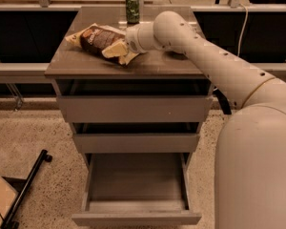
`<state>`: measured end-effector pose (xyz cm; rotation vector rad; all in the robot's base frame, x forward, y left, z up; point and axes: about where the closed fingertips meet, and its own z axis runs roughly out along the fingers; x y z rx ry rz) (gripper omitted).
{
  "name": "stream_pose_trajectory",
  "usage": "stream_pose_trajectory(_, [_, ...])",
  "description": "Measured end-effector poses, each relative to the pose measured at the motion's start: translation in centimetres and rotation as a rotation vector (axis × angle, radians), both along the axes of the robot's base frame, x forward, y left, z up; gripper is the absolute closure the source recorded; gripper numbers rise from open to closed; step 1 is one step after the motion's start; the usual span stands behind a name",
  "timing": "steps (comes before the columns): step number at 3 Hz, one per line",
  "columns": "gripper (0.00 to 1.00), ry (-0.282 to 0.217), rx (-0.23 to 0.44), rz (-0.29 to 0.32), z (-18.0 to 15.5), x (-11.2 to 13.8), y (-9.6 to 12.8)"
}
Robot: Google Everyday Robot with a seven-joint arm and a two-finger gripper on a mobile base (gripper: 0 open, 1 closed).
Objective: Place brown chip bag into bottom drawer
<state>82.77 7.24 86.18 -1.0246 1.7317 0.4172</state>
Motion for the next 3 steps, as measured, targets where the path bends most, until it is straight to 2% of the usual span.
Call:
stream_pose_trajectory(2, [0.72,-0.027,-0.006,-0.001,1.0,-1.7,-0.7])
stream_pose_trajectory(3, [0.95,-0.078,-0.021,0.018,2.7,-3.6,-1.1])
